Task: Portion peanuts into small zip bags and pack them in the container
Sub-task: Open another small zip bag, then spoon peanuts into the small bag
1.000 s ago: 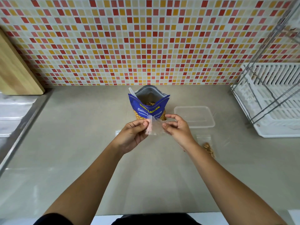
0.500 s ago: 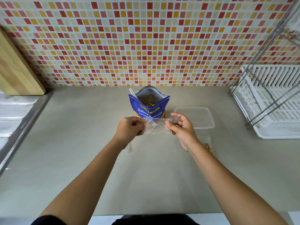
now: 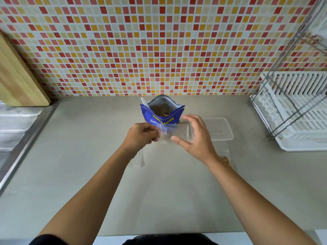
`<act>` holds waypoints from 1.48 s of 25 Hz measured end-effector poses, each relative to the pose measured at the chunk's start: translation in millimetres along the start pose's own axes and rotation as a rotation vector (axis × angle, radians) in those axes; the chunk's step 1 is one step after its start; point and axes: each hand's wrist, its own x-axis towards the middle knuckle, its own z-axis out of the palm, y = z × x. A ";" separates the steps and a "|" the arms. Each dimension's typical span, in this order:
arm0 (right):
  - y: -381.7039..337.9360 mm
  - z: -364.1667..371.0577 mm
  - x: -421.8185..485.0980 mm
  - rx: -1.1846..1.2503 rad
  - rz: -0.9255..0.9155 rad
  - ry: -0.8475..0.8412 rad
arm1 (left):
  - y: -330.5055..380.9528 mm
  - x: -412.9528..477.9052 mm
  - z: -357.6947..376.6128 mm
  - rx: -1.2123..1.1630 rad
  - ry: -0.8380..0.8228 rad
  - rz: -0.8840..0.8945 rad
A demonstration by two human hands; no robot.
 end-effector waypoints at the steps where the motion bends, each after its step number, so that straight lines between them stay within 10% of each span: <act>1: -2.4 -1.7 3.8 -0.118 -0.104 -0.078 | 2.5 0.3 -0.8 0.017 -0.016 0.008; 13: -11.6 13.3 13.3 -0.229 -0.107 -0.265 | 17.0 0.7 0.9 0.152 -0.034 0.048; 20: -16.7 16.0 14.3 0.224 0.096 -0.155 | 22.0 3.2 -4.4 0.166 -0.029 0.083; 26: -8.8 17.5 23.1 0.530 0.305 -0.045 | 40.2 41.9 -23.2 0.213 0.423 0.139; 37: 9.6 23.9 49.4 0.569 0.404 -0.027 | 42.0 76.7 -14.1 0.772 0.159 0.144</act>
